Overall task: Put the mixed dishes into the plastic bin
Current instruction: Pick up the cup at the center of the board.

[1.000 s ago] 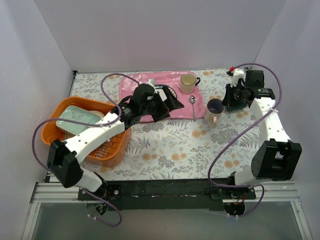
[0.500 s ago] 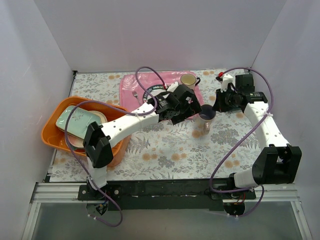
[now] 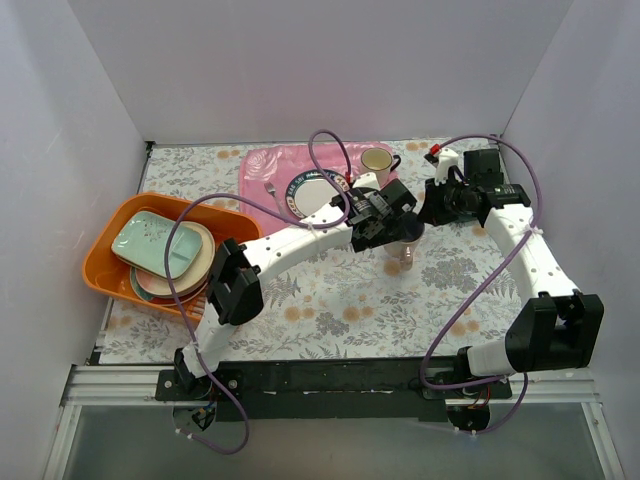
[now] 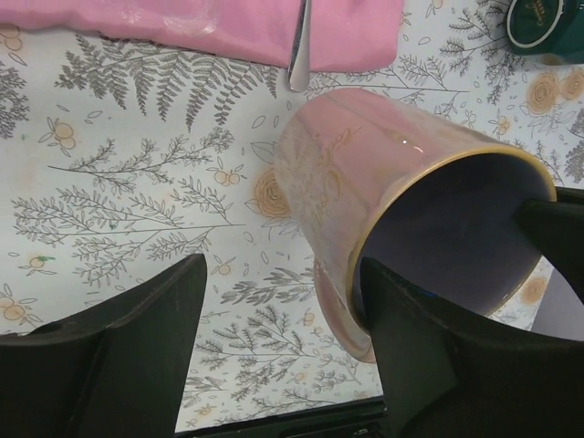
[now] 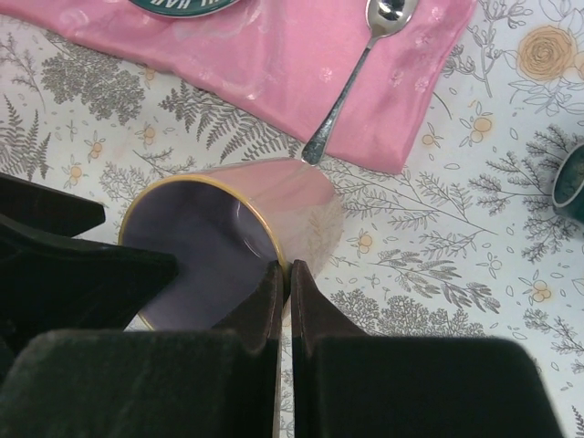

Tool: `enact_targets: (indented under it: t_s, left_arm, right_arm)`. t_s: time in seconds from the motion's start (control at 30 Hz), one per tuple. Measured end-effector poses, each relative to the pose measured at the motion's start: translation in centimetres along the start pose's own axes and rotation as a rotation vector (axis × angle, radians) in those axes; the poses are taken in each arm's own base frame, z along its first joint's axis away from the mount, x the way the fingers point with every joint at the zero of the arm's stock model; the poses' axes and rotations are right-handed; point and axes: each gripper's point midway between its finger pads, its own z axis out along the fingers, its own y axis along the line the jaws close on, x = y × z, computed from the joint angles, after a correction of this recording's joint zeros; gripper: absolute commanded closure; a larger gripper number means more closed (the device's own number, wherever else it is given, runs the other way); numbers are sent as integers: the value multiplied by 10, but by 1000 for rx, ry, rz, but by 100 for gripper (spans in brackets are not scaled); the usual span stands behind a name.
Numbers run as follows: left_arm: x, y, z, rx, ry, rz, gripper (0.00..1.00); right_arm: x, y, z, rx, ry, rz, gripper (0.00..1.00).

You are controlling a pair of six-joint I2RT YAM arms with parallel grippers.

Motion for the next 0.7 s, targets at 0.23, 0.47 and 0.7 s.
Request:
enact_targets:
  t_s: [0.23,0.47,0.7]
  left_arm:
    - [-5,-4,-3,5,-41,22,93]
    - [-11,6,1,-32,-80,50,100]
    - [-10,16,0,-31,-105,96,100]
  right_arm:
    - [2,17,3,-61,2,7,99]
    - [3,31,-2,-111,1,32,99]
    - [7,42,-4,-180,10,6,89]
